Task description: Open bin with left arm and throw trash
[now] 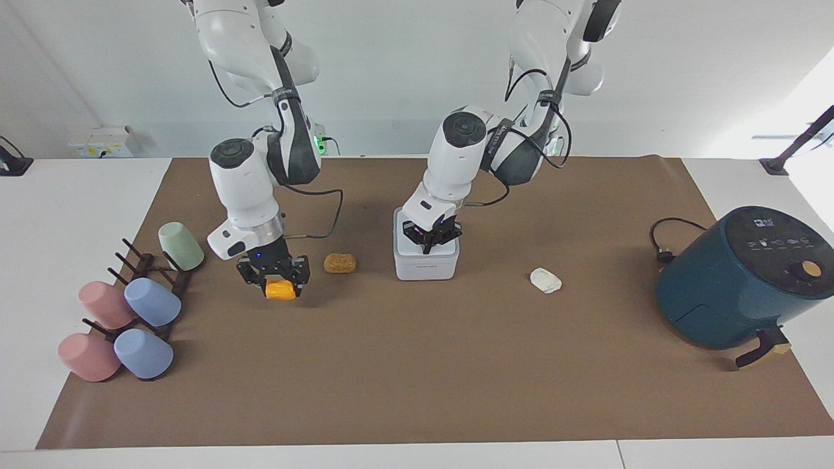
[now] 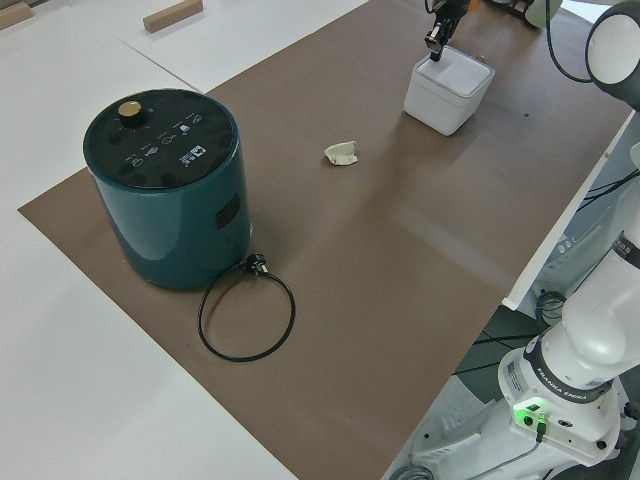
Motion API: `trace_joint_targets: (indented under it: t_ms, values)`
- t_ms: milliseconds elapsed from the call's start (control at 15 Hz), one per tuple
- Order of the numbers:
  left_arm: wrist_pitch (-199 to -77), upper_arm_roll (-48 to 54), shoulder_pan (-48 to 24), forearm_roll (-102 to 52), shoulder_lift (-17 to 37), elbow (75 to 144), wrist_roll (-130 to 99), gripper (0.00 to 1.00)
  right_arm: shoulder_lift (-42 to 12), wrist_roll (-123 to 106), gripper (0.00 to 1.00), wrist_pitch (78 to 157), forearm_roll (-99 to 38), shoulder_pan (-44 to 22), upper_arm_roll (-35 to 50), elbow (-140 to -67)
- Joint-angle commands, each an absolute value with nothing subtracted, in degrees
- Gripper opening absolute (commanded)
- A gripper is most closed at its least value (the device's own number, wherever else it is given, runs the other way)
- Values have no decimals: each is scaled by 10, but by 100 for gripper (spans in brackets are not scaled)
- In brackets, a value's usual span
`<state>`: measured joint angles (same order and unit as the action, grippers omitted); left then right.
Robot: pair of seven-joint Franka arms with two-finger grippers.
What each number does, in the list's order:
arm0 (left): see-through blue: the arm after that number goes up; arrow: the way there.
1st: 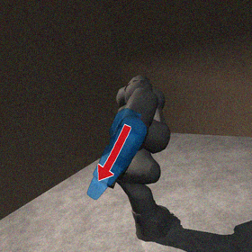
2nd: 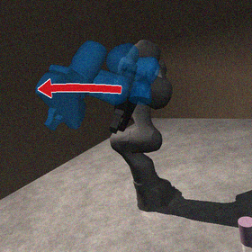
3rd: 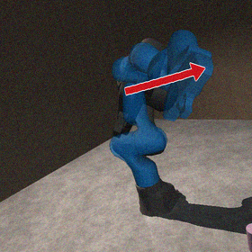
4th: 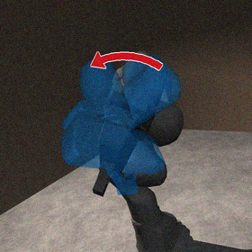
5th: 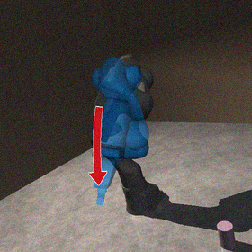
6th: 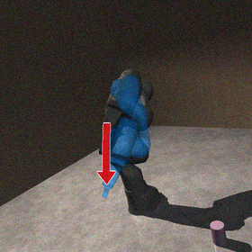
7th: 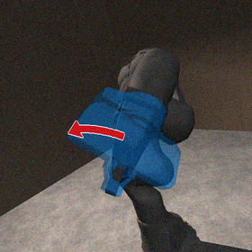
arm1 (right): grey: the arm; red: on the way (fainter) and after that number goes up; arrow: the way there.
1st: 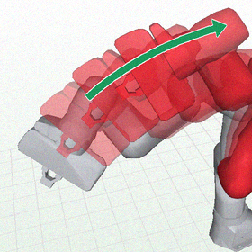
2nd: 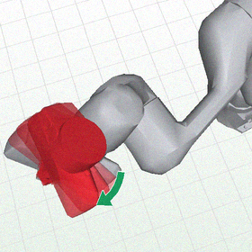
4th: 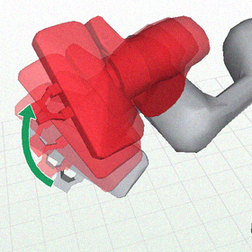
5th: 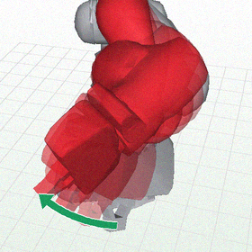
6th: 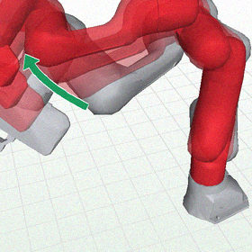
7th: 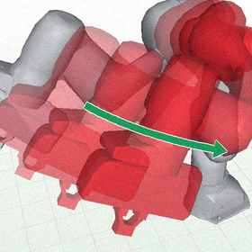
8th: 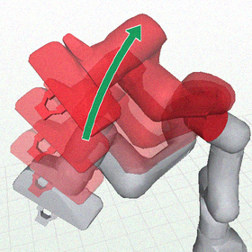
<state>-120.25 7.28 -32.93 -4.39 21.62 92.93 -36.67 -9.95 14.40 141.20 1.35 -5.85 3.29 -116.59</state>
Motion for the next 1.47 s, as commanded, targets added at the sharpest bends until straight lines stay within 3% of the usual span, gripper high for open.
trace_joint_targets:
  t_ms: [0,467,667,733,800,867,933,1067,1400]
  values:
    - [-1195,64,-345,-50,195,965,-371,0,-61,189,0,1363,11,-54,59,-1165]
    - [-1060,63,-275,-54,87,946,-325,0,-55,331,0,1366,10,-54,149,-1164]
    - [-1014,63,-209,-54,54,950,-236,0,-61,442,0,1400,9,-54,205,-1164]
    - [-1006,63,-186,-54,52,950,-193,10,-62,461,0,1407,9,-54,219,-1164]
    - [-1005,62,-169,-55,49,957,-164,59,-62,470,0,1408,9,-54,230,-1164]
    - [-1013,62,-148,-55,41,981,-138,93,-62,477,0,1411,9,-54,247,-1164]
    - [-1025,62,-133,-55,32,1007,-110,100,-68,487,0,1420,9,-54,260,-1163]
    - [-1068,61,-110,-55,21,1067,-48,100,-91,507,0,1456,8,-59,288,-1156]
    - [-1211,60,-102,-54,26,1184,-29,100,-89,509,0,1452,8,-81,306,-1159]
